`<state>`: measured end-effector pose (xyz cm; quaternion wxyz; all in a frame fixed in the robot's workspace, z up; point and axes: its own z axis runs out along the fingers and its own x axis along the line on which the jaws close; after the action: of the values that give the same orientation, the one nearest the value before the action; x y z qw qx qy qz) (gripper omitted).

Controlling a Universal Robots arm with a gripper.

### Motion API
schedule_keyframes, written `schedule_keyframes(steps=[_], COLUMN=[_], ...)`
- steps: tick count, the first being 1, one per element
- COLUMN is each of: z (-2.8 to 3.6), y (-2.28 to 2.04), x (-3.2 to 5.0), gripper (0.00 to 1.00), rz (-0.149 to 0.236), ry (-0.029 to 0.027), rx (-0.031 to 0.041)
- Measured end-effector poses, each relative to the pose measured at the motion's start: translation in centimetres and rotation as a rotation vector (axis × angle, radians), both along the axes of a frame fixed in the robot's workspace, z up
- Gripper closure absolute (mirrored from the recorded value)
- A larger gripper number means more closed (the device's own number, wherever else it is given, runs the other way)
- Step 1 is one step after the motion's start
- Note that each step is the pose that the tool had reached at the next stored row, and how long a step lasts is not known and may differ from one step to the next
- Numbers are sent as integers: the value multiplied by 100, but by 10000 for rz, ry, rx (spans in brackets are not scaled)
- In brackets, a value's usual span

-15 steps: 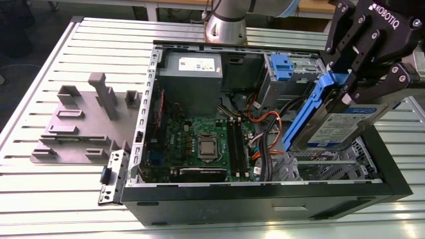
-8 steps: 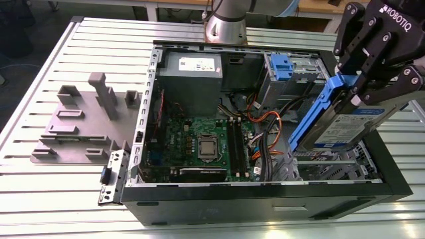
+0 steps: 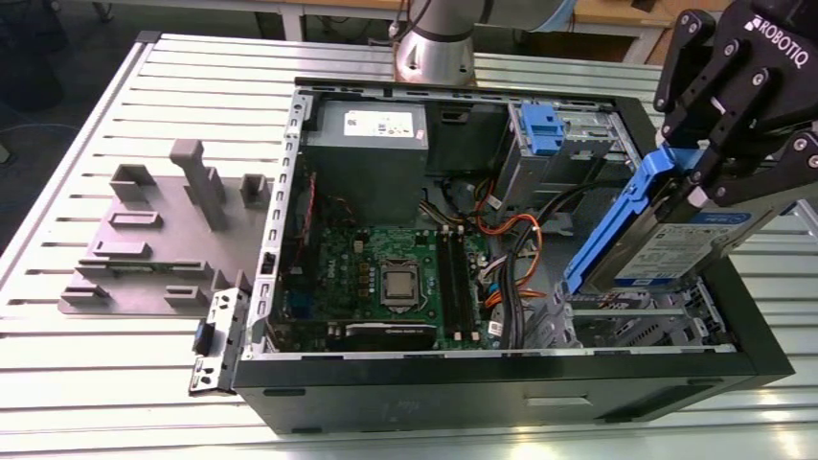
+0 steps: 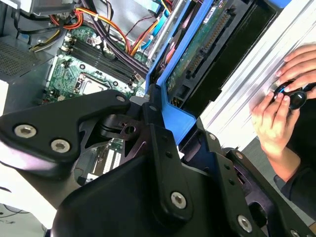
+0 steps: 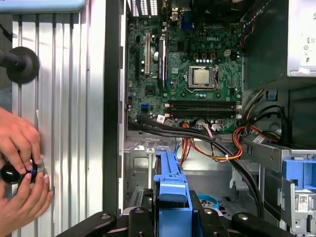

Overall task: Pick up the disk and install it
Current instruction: 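Pick up the disk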

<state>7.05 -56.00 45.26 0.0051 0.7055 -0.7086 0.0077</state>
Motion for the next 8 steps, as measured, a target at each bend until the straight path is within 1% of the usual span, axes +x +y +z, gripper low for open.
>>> schedule_keyframes(steps=[4,8], z=[-16,-30], y=[-15,-20], x=[6,12], gripper=[64,64], rz=[-34,-35], ry=[0,0], rx=[-1,-2])
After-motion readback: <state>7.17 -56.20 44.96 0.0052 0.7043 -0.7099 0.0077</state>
